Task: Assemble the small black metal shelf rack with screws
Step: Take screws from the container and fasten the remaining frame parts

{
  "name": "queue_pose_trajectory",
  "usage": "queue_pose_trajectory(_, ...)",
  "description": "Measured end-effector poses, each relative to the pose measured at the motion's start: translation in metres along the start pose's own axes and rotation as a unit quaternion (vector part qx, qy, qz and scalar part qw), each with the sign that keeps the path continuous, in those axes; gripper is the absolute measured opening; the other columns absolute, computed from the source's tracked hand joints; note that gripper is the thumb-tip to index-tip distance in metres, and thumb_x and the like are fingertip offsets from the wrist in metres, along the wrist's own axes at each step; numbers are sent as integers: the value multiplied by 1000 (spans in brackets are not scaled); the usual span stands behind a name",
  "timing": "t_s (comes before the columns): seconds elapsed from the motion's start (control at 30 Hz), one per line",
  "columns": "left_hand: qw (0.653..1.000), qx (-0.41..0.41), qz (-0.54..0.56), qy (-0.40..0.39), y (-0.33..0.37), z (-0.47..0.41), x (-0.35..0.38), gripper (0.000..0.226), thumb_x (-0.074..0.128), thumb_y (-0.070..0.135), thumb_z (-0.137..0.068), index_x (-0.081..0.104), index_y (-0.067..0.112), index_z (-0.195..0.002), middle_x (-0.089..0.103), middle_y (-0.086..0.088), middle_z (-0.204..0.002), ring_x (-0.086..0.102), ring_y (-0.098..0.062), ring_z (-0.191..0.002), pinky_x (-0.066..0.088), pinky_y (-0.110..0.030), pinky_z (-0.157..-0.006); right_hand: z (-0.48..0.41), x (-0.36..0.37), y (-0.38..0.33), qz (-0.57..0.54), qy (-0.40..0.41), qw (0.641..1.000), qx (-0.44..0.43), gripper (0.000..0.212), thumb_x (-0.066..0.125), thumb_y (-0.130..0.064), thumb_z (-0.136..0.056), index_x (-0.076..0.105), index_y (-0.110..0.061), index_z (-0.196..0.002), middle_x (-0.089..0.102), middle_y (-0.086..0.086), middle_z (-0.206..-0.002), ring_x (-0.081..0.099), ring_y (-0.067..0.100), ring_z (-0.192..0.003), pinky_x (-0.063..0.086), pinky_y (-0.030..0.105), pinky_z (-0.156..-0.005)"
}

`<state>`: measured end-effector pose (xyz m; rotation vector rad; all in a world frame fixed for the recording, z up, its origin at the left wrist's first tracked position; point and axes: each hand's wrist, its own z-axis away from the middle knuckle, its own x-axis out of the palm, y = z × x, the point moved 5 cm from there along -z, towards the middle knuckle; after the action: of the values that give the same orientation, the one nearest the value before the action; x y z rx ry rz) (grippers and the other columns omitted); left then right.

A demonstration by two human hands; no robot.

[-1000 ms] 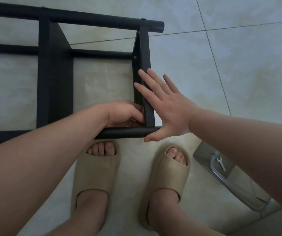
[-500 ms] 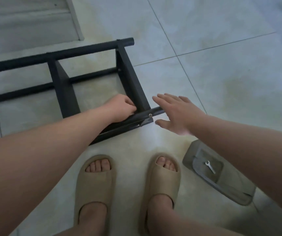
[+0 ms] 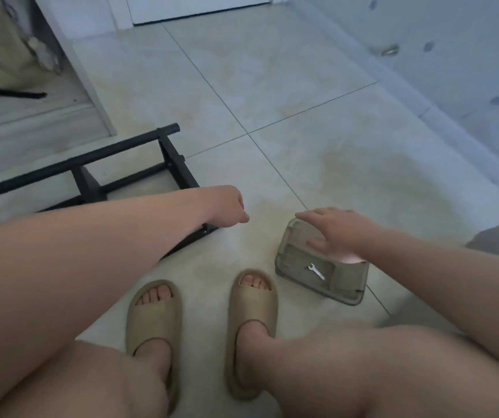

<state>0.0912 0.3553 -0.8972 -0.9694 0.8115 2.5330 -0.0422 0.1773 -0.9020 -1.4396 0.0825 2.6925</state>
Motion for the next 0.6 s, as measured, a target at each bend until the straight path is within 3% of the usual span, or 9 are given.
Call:
queue_pose_trajectory(0.17, 995, 44, -48, -73, 50, -23, 50, 25, 51, 30, -101, 54, 9, -117, 62, -9, -131, 57, -28, -116, 44, -35, -92, 5, 55, 51, -10, -39, 997, 70, 55, 40, -41, -104, 28, -33, -157, 41, -3, -155, 42, 25, -140, 40, 39, -106)
queue_pose_trajectory(0.27, 993, 42, -36, -101, 58, -53, 89, 52, 51, 33, -103, 36, 8, -146, 53, -11, -142, 51, -33, -129, 42, -36, -100, -10, 112, 64, -45, -83, 991, 94, 45, 41, -35, -102, 43, -28, -147, 50, 0, -144, 50, 27, -132, 46, 39, -102)
queue_pose_trajectory(0.43, 990, -16, 57, -130, 41, -102, 142, 67, 51, 39, -101, 24, 7, -153, 50, -16, -143, 51, -34, -128, 44, -38, -102, -41, 183, 77, -130, -114, 976, 130, 34, 46, -32, -97, 57, -27, -128, 61, 2, -128, 60, 30, -117, 50, 37, -87)
queue_pose_trajectory(0.5, 984, -24, 96, -145, 34, -115, 153, 62, 53, 41, -101, 34, 6, -149, 52, -16, -143, 52, -33, -128, 41, -34, -98, -53, 201, 82, -170, -112, 968, 149, 32, 51, -31, -95, 60, -26, -125, 63, 4, -127, 61, 30, -115, 49, 36, -87)
queue_pose_trajectory(0.6, 981, -5, 148, -127, 28, -131, 160, 32, 60, 34, -97, 62, 3, -106, 71, -17, -106, 68, -32, -101, 50, -35, -84, -69, 222, 87, -219, -102, 953, 184, 37, 60, -27, -94, 59, -17, -130, 60, 10, -134, 57, 32, -123, 49, 38, -98)
